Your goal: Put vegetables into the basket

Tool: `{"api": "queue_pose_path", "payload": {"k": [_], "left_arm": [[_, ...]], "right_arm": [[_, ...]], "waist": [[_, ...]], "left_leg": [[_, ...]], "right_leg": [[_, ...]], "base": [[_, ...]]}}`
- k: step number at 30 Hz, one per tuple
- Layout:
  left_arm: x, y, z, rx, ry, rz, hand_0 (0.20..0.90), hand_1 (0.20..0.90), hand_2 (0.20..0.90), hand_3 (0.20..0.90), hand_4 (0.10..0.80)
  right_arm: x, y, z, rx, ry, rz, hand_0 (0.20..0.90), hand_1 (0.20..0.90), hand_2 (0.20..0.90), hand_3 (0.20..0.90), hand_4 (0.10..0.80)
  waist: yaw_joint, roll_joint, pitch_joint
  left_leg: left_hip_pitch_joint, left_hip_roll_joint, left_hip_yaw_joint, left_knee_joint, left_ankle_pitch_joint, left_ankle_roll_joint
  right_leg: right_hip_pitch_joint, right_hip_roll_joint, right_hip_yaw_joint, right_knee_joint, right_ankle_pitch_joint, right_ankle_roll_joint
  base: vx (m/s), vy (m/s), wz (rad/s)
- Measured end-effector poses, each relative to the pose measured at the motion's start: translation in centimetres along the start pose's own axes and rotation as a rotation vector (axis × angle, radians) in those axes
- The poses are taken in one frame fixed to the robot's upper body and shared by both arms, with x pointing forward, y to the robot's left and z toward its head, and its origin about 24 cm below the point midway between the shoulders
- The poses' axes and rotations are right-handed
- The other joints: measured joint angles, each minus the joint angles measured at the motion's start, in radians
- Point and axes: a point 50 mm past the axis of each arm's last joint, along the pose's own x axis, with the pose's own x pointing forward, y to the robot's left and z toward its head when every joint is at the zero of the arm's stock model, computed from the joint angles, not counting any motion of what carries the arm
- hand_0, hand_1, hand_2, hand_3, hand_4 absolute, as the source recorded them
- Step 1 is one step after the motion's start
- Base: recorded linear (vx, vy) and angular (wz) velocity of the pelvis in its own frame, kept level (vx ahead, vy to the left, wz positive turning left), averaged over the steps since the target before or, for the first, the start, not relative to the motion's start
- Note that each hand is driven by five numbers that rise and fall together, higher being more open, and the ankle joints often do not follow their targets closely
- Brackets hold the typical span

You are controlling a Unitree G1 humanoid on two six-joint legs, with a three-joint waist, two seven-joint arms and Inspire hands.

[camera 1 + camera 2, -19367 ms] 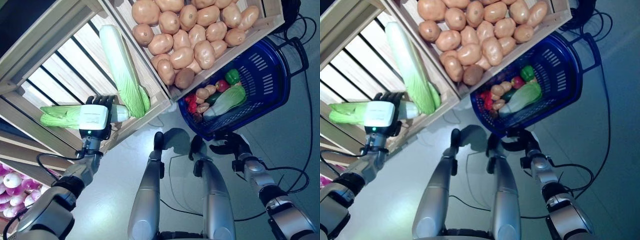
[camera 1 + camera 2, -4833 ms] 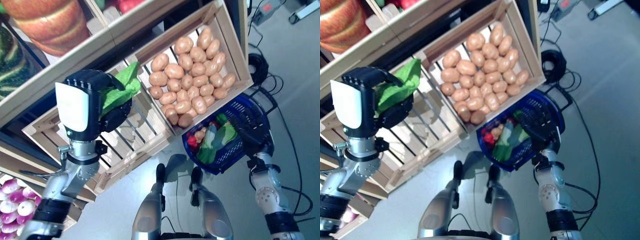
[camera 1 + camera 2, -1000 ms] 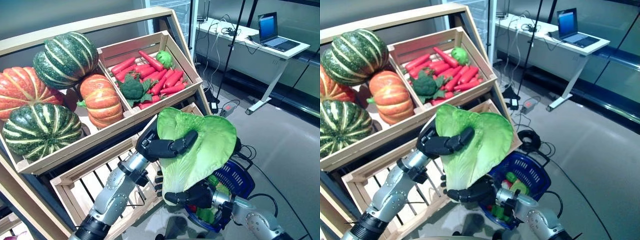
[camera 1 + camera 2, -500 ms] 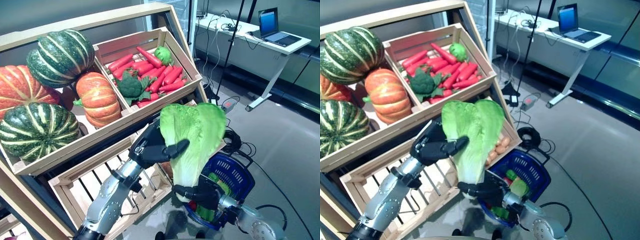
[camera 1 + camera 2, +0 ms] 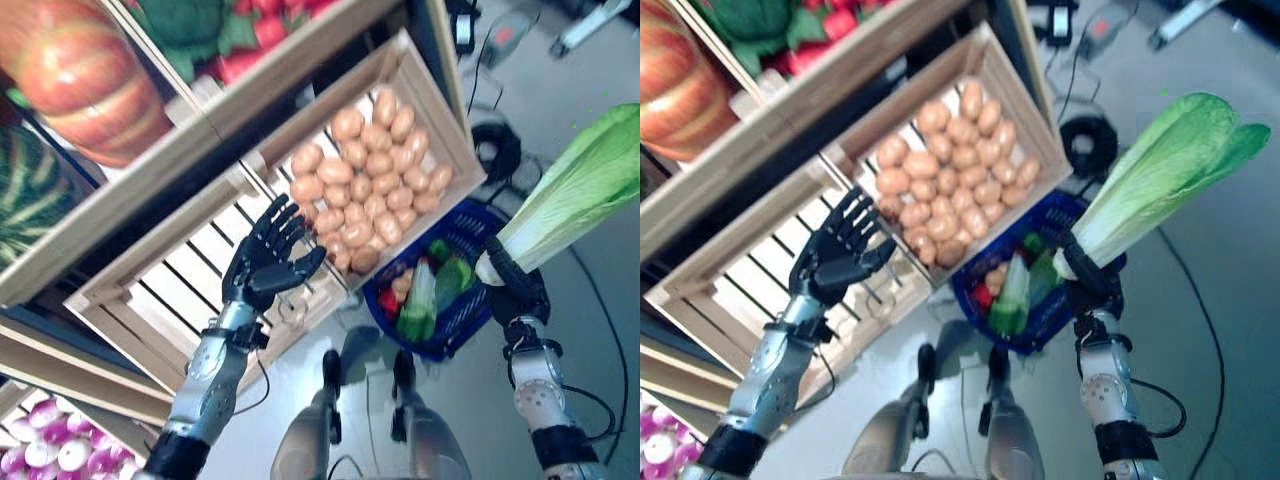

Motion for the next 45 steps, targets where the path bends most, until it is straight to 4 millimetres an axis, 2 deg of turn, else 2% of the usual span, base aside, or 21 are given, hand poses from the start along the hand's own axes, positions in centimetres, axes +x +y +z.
{"api": "queue_pose_path", "payload": {"k": [3, 8, 13, 18, 22, 27, 28, 32, 38, 44, 45], "left_arm": [[1.8, -1.6, 1.2, 0.005, -0.073, -0.068, 0.900, 0.900, 0.900, 0.900, 0.800], [4.0, -4.1, 2.1, 0.017, -0.120, -0.156, 0.900, 0.900, 0.900, 0.900, 0.800], [4.7, -5.2, 1.7, 0.004, -0.120, -0.179, 0.900, 0.900, 0.900, 0.900, 0.800], [5.2, -5.8, 2.8, -0.014, -0.211, -0.181, 0.900, 0.900, 0.900, 0.900, 0.800], [6.0, -6.6, 3.9, -0.011, -0.255, -0.216, 0.900, 0.900, 0.900, 0.900, 0.800], [6.1, -6.8, 4.6, -0.021, -0.309, -0.227, 0.900, 0.900, 0.900, 0.900, 0.800], [6.1, -6.9, 4.8, -0.022, -0.322, -0.230, 0.900, 0.900, 0.900, 0.900, 0.800], [6.5, -7.3, 5.3, -0.021, -0.345, -0.245, 0.900, 0.900, 0.900, 0.900, 0.800], [6.7, -7.0, 5.0, -0.017, -0.335, -0.231, 0.900, 0.900, 0.900, 0.900, 0.800], [6.7, -6.3, 4.6, 0.002, -0.310, -0.207, 0.900, 0.900, 0.900, 0.900, 0.800], [6.6, -6.2, 4.7, 0.018, -0.315, -0.210, 0.900, 0.900, 0.900, 0.900, 0.800]], "right_arm": [[1.4, 1.0, -0.4, 0.149, -0.038, -0.032, 0.300, 0.300, 0.300, 0.300, 0.400], [4.6, 4.0, 0.2, 0.232, -0.082, -0.069, 0.300, 0.300, 0.300, 0.300, 0.400], [6.6, 5.8, 0.4, 0.268, -0.080, -0.114, 0.300, 0.300, 0.300, 0.300, 0.400], [7.9, 8.3, 0.4, 0.257, -0.033, -0.101, 0.300, 0.300, 0.300, 0.300, 0.400], [8.5, 9.0, -0.4, 0.180, 0.087, -0.125, 0.300, 0.300, 0.300, 0.300, 0.400], [8.7, 7.9, -1.6, 0.204, 0.199, -0.202, 0.300, 0.300, 0.300, 0.300, 0.400], [8.7, 7.9, -1.7, 0.230, 0.213, -0.210, 0.900, 0.900, 0.900, 0.900, 0.800], [8.8, 8.2, -1.8, 0.311, 0.252, -0.216, 0.900, 0.900, 0.900, 0.900, 0.800], [8.8, 7.9, -1.9, 0.440, 0.259, -0.277, 0.900, 0.900, 0.900, 0.900, 0.800], [8.2, 6.1, -2.1, 0.502, 0.204, -0.400, 0.900, 0.900, 0.900, 0.900, 0.800], [8.1, 6.0, -2.0, 0.498, 0.187, -0.398, 0.900, 0.900, 0.900, 0.900, 0.800]], "waist": [[0.005, 0.001, 0.057], [0.022, 0.005, 0.100], [0.052, 0.006, 0.105], [0.062, 0.005, 0.105], [0.069, 0.005, 0.105], [0.076, 0.005, 0.105], [0.080, 0.005, 0.105], [0.080, 0.004, 0.105], [0.080, 0.003, 0.106], [0.080, 0.000, 0.105], [0.079, 0.000, 0.105]], "left_leg": [[-0.068, 0.000, -0.003, 0.027, 0.001, -0.001], [-0.205, -0.006, -0.016, 0.077, 0.006, -0.002], [-0.270, -0.010, -0.034, 0.102, 0.009, -0.006], [-0.326, -0.025, -0.049, 0.122, 0.017, -0.010], [-0.356, -0.026, -0.062, 0.133, 0.021, -0.013], [-0.367, -0.028, -0.064, 0.136, 0.021, -0.012], [-0.376, -0.028, -0.064, 0.138, 0.021, -0.012], [-0.394, -0.029, -0.065, 0.140, 0.024, -0.011], [-0.369, -0.029, -0.065, 0.140, 0.024, -0.011], [-0.207, -0.025, -0.065, 0.106, 0.026, -0.012], [-0.183, -0.024, -0.066, 0.100, 0.023, -0.013]], "right_leg": [[-0.072, -0.004, -0.003, 0.035, -0.001, -0.003], [-0.222, -0.018, -0.006, 0.121, -0.015, -0.014], [-0.308, -0.029, -0.011, 0.208, -0.051, -0.024], [-0.395, -0.054, -0.013, 0.307, -0.089, -0.028], [-0.423, -0.056, -0.016, 0.323, -0.090, -0.029], [-0.431, -0.057, -0.016, 0.324, -0.090, -0.029], [-0.439, -0.057, -0.017, 0.325, -0.090, -0.029], [-0.456, -0.057, -0.018, 0.325, -0.089, -0.029], [-0.431, -0.057, -0.017, 0.325, -0.089, -0.029], [-0.271, -0.054, -0.020, 0.297, -0.088, -0.026], [-0.244, -0.052, -0.023, 0.283, -0.089, -0.018]], "base": [[-0.166, -0.068, 0.01], [-0.093, -0.016, 0.06], [-0.031, -0.001, 0.08], [-0.037, -0.002, 0.13], [-0.015, 0.002, 0.09], [0.000, 0.000, 0.00], [0.000, 0.000, 0.00], [-0.002, 0.008, 0.01], [0.000, 0.000, 0.00], [0.027, 0.021, -0.01], [0.095, 0.069, -0.02]]}}
